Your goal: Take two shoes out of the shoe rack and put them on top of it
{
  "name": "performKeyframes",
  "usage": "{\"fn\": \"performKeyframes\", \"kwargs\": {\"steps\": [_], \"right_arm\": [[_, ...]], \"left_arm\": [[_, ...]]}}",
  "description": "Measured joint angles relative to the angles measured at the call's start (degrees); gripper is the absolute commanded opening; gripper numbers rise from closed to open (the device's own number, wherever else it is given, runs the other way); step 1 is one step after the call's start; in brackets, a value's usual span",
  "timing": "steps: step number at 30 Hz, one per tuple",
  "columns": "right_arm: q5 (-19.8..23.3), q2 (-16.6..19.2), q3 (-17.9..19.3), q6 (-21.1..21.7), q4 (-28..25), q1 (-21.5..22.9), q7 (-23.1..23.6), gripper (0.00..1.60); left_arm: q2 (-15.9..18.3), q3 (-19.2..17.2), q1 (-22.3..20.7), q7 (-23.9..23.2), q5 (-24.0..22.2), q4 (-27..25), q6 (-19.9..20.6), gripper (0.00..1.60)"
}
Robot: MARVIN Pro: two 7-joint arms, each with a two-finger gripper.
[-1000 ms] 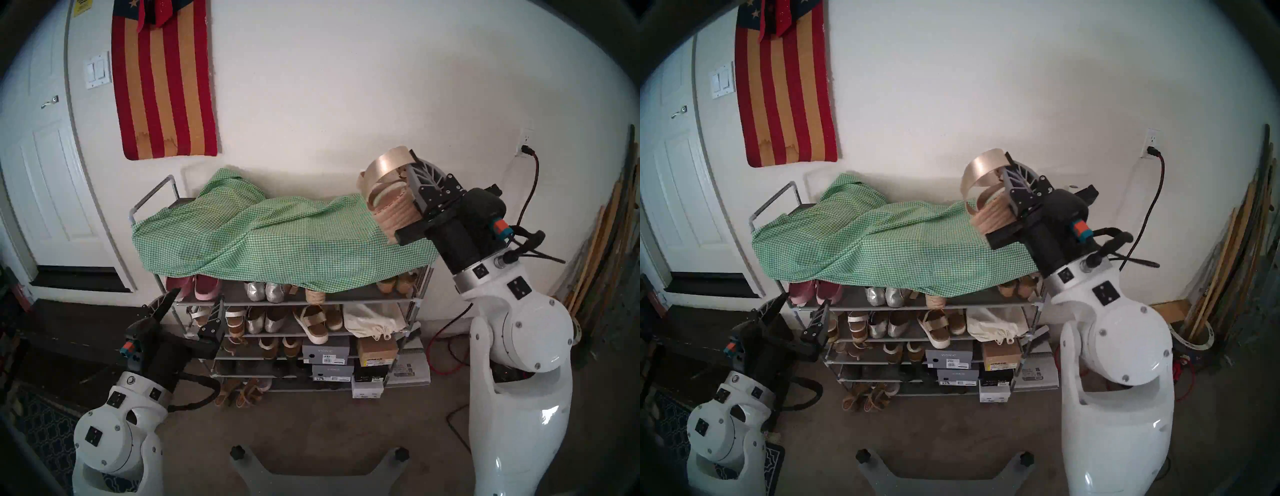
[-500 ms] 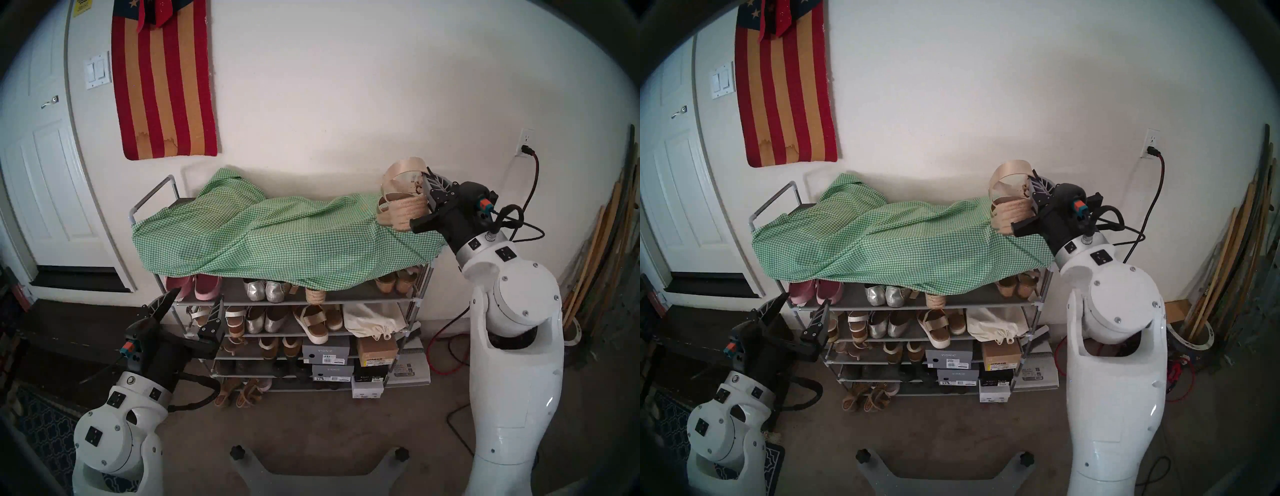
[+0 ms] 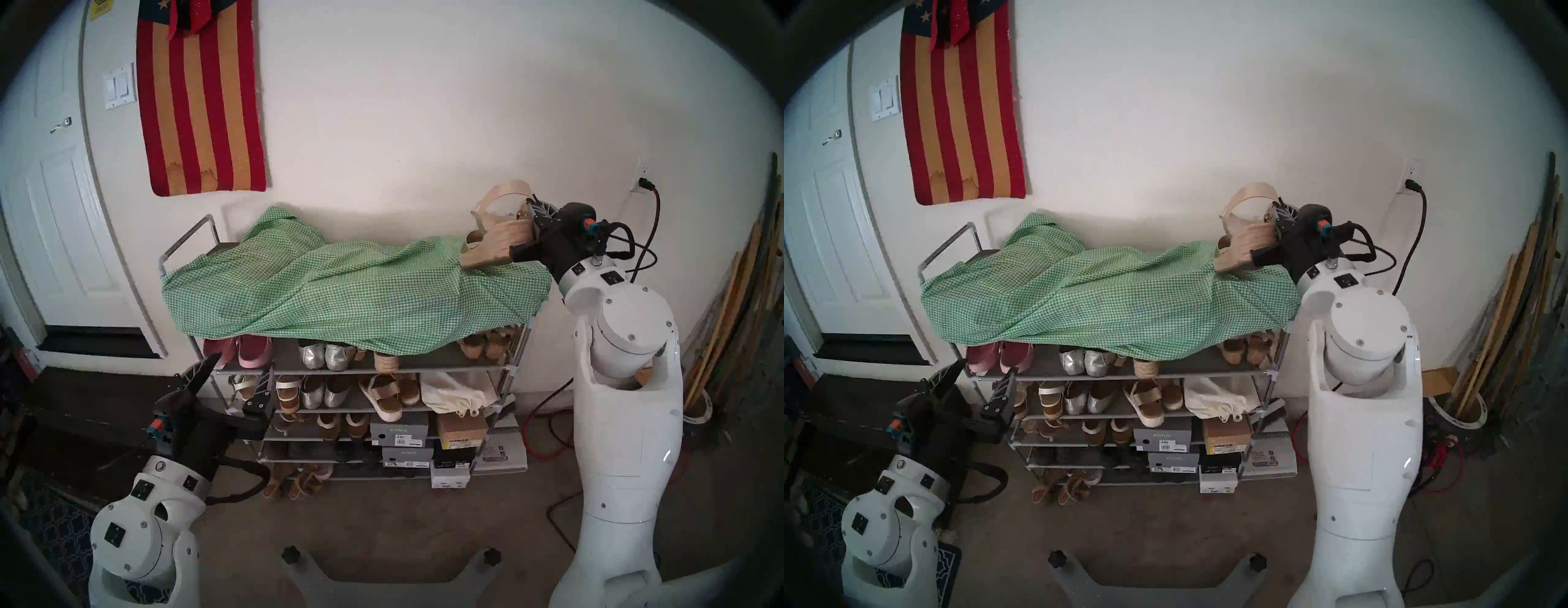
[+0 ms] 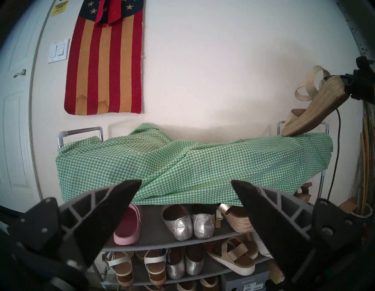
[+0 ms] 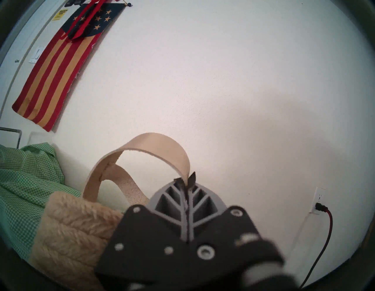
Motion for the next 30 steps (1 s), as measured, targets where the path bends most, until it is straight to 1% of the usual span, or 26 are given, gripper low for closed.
{"fn": "performKeyframes", "kwargs": {"steps": [6,14,20,24,30], "right_arm": [[0.58,0.22,-2.8,2.66,0.38,4.04,0.0,0.0],[0.76,-0.15,-4.19,4.13,2.12,7.85,-0.54,0.0],[0.89,-0.32,-4.11,4.35,5.87,11.18,-1.41,0.0],[0.68,-0.24,-3.91,3.66,9.82,13.62,-2.28,0.0],[-0.34,0.1,-2.68,2.16,15.78,16.54,-4.0,0.0]], "left_arm": [[-0.02,0.0,0.0,-0.01,0.01,0.0,0.0,1.6],[-0.03,0.0,0.0,-0.01,0.01,0.0,0.0,1.6],[-0.04,0.0,-0.01,-0.02,0.02,0.0,0.0,1.6],[-0.05,0.0,-0.02,-0.02,0.02,0.0,0.0,1.6],[-0.06,0.0,-0.03,-0.03,0.03,0.0,0.0,1.6]]}}
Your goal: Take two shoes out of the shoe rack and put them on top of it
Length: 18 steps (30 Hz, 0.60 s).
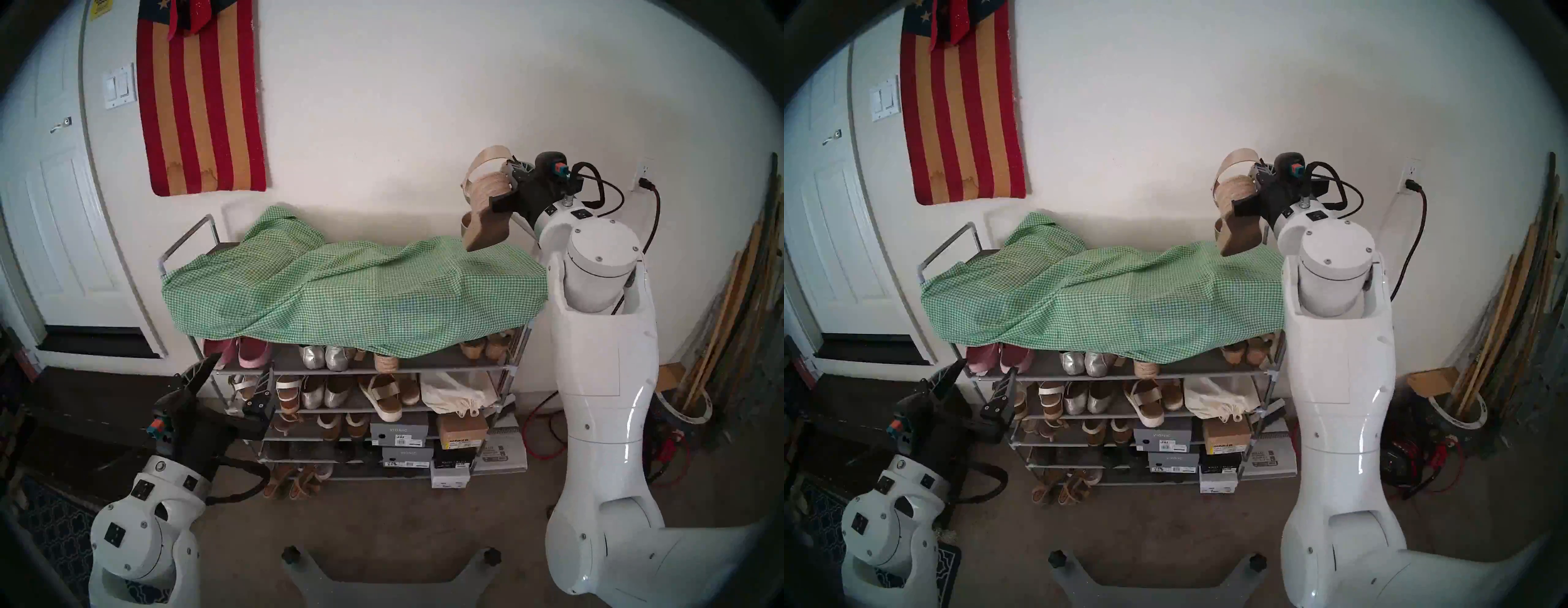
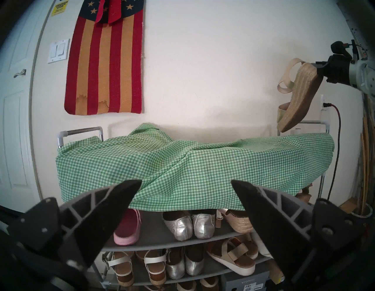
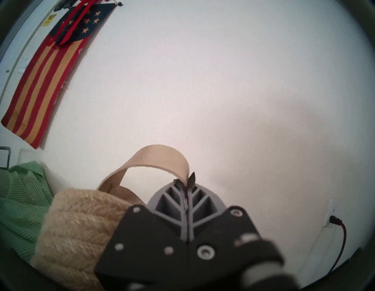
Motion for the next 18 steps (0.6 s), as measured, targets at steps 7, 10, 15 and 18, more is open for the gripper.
{"fn": "performKeyframes", "kwargs": {"steps": [7,10,15,18], "right_arm": [[-1.6,0.71,1.14,-2.16,8.53,4.02,-2.8,0.0],[-2.28,0.81,1.13,-3.46,12.0,5.85,-3.93,0.0],[-2.73,0.79,0.55,-6.58,16.09,7.59,-4.98,0.0],[-3.03,0.65,-0.4,-8.34,17.87,7.97,-5.26,0.0]], "left_arm": [[-0.02,0.0,-0.01,-0.01,0.0,0.0,0.0,1.6],[-0.03,0.0,-0.02,-0.01,0.01,0.0,0.0,1.6],[-0.04,0.0,-0.04,-0.01,0.02,0.0,0.02,1.6],[-0.04,0.0,-0.05,-0.01,0.03,0.0,0.01,1.6]]}}
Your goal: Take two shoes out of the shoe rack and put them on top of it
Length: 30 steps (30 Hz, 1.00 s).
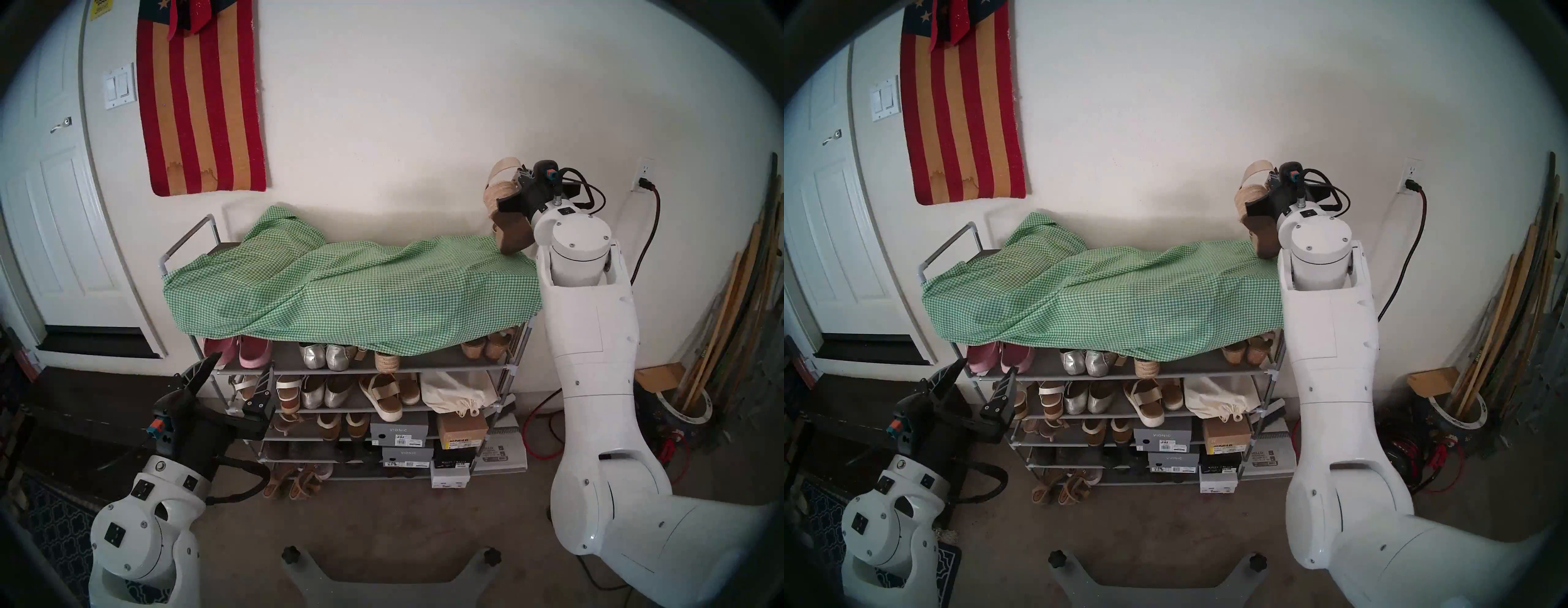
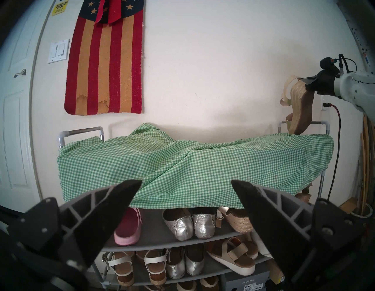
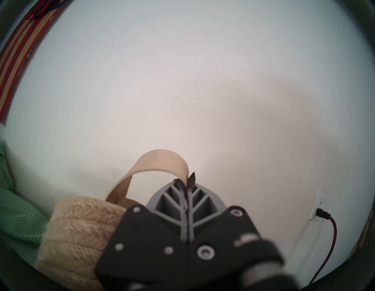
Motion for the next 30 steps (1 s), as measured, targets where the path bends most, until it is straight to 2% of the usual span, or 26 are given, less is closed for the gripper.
{"fn": "performKeyframes", "kwargs": {"steps": [4,11,15,20,23,24,25,30], "right_arm": [[-0.58,-0.63,-2.3,-2.54,3.3,0.13,-0.09,0.0],[-2.3,-2.05,-7.07,-3.5,7.63,-0.9,0.36,0.0],[-4.39,-2.83,-9.77,-0.84,9.14,-1.53,0.52,0.0],[-6.9,-3.66,-11.04,3.2,9.86,-1.29,0.72,0.04],[-7.94,-3.82,-11.46,5.18,9.59,-0.86,2.12,0.4],[-8.44,-3.85,-11.66,6.07,9.34,-0.74,2.87,0.74],[-9.02,-3.85,-11.92,7.26,8.85,-0.7,3.98,1.6],[-10.68,-3.45,-12.46,11.65,5.86,-1.39,8.04,1.6]], "left_arm": [[-0.01,0.0,-0.01,0.0,0.01,0.0,0.0,1.6],[-0.03,0.0,-0.02,-0.01,0.02,0.0,-0.01,1.6],[-0.03,0.0,-0.04,-0.01,0.03,0.0,0.0,1.6],[-0.05,0.0,-0.05,-0.02,0.05,0.0,0.0,1.6],[-0.05,0.0,-0.06,-0.02,0.05,0.0,0.0,1.6],[-0.06,0.0,-0.06,-0.02,0.05,0.0,0.0,1.6],[-0.06,0.0,-0.06,-0.02,0.05,0.0,0.0,1.6],[-0.07,-0.01,-0.07,-0.03,0.06,0.0,0.0,1.6]]}}
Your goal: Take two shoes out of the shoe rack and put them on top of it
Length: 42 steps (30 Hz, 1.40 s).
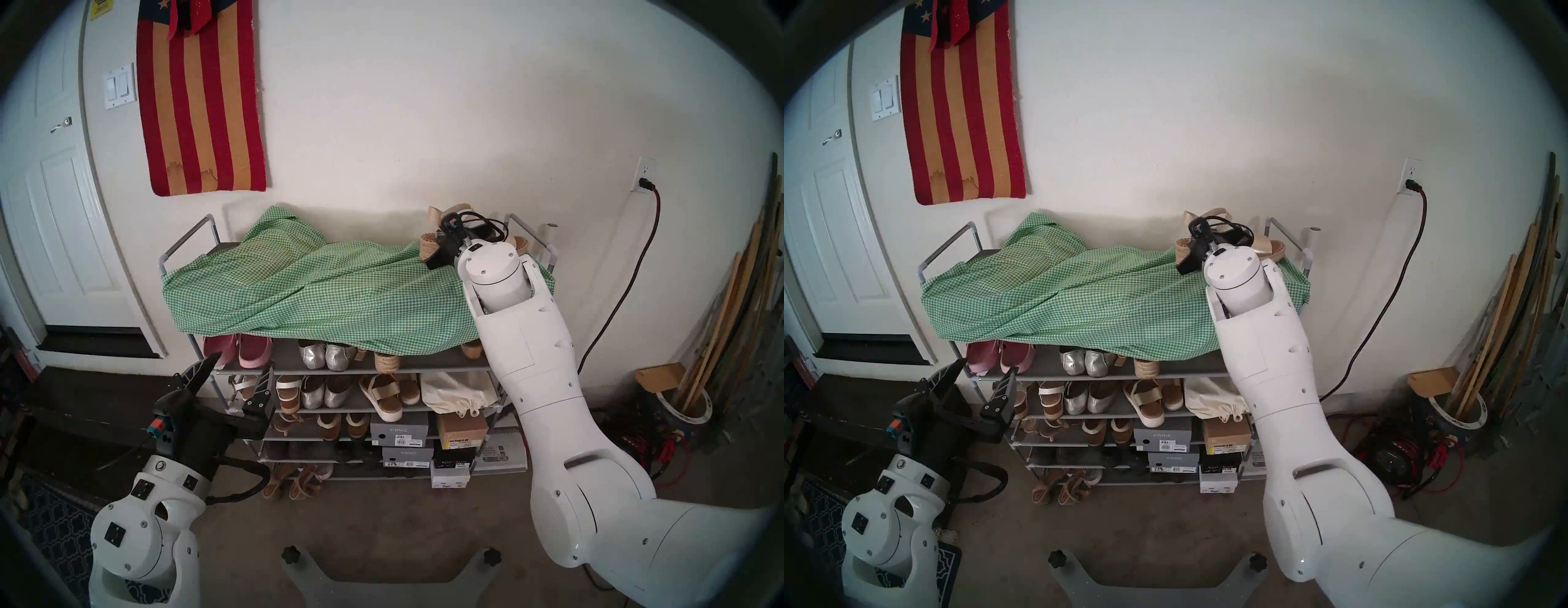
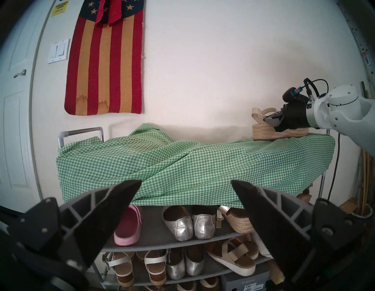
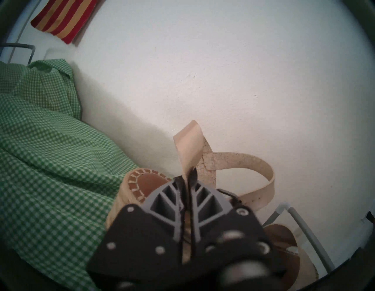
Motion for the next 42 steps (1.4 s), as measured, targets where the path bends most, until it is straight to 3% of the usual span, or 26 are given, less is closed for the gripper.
{"fn": "performKeyframes", "kwargs": {"steps": [11,17,31,42], "right_arm": [[-2.7,2.53,-0.25,11.19,-9.51,-3.34,9.77,1.6],[-3.36,4.24,0.82,14.59,-12.06,-4.51,12.41,1.6],[-1.9,6.41,4.44,16.82,-20.97,-7.55,16.84,1.6],[3.06,7.09,6.69,16.31,-31.11,-14.45,22.5,1.6]], "left_arm": [[-0.03,0.0,-0.01,-0.01,0.01,0.0,0.0,1.6],[-0.04,0.0,-0.03,-0.01,0.02,0.0,0.0,1.6],[-0.06,0.0,-0.04,-0.04,0.04,0.0,0.01,1.6],[-0.09,-0.02,-0.04,-0.06,0.05,0.0,0.0,1.6]]}}
